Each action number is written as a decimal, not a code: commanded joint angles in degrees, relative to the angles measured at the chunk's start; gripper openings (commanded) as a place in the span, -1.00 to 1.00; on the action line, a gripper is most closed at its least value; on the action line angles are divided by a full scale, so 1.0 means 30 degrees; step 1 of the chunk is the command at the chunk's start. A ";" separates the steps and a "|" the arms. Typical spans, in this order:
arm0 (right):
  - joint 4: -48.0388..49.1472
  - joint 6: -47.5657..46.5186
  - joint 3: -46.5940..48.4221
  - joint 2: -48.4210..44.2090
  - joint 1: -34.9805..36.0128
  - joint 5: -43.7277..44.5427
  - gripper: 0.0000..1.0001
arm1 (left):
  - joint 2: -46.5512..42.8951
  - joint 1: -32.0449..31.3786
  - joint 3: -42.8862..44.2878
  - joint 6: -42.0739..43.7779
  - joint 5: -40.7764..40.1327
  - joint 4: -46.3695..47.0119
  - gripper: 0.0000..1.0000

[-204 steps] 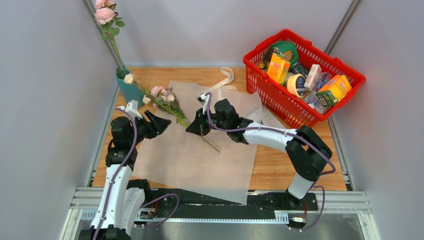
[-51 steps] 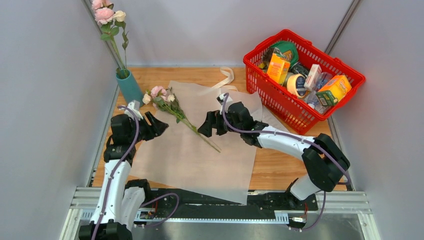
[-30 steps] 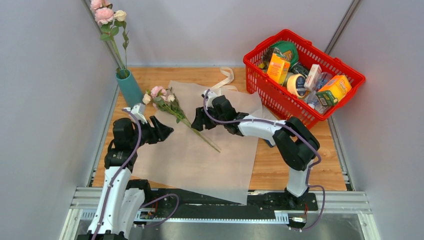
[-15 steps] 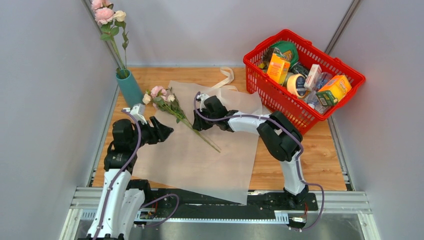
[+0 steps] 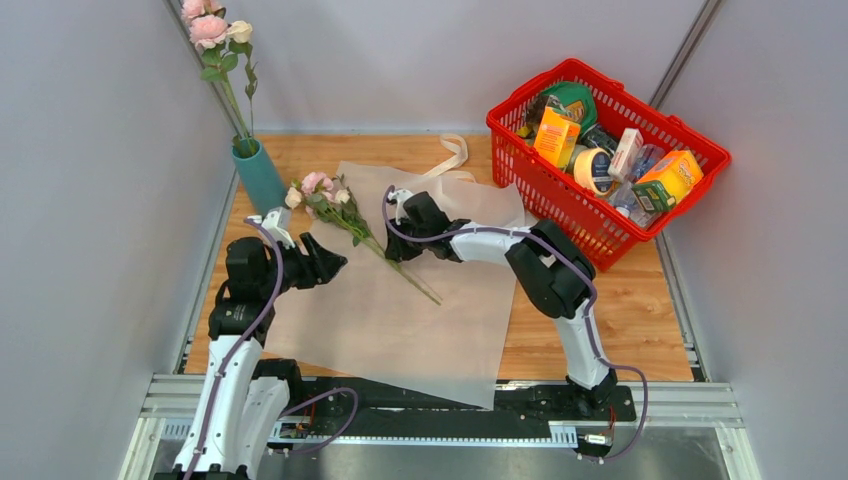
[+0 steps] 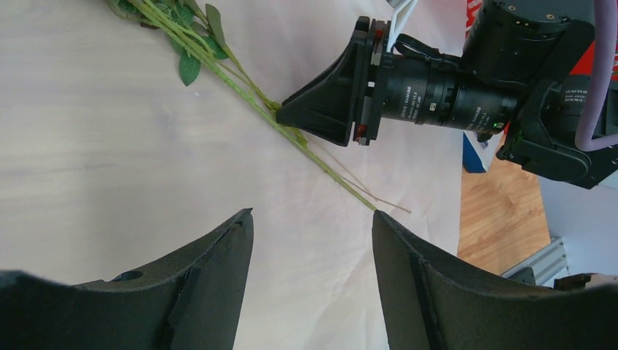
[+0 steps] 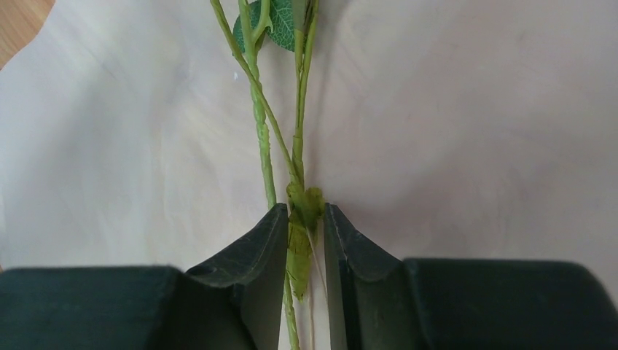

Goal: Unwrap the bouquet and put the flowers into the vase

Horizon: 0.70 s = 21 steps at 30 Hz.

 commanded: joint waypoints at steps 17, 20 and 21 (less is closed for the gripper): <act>0.0356 -0.0671 0.2305 0.1113 0.0515 0.0918 -0.91 | -0.0393 -0.0068 0.0852 0.0313 -0.0464 0.0051 0.37; 0.0385 -0.0496 0.2013 0.0558 0.0515 0.1092 -1.00 | -0.0422 -0.0068 0.0881 0.0313 -0.0494 -0.0007 0.37; 0.0414 -0.0524 0.1867 0.0266 0.0515 0.1180 -1.00 | -0.0452 -0.0068 0.0852 0.0313 -0.0494 -0.0007 0.37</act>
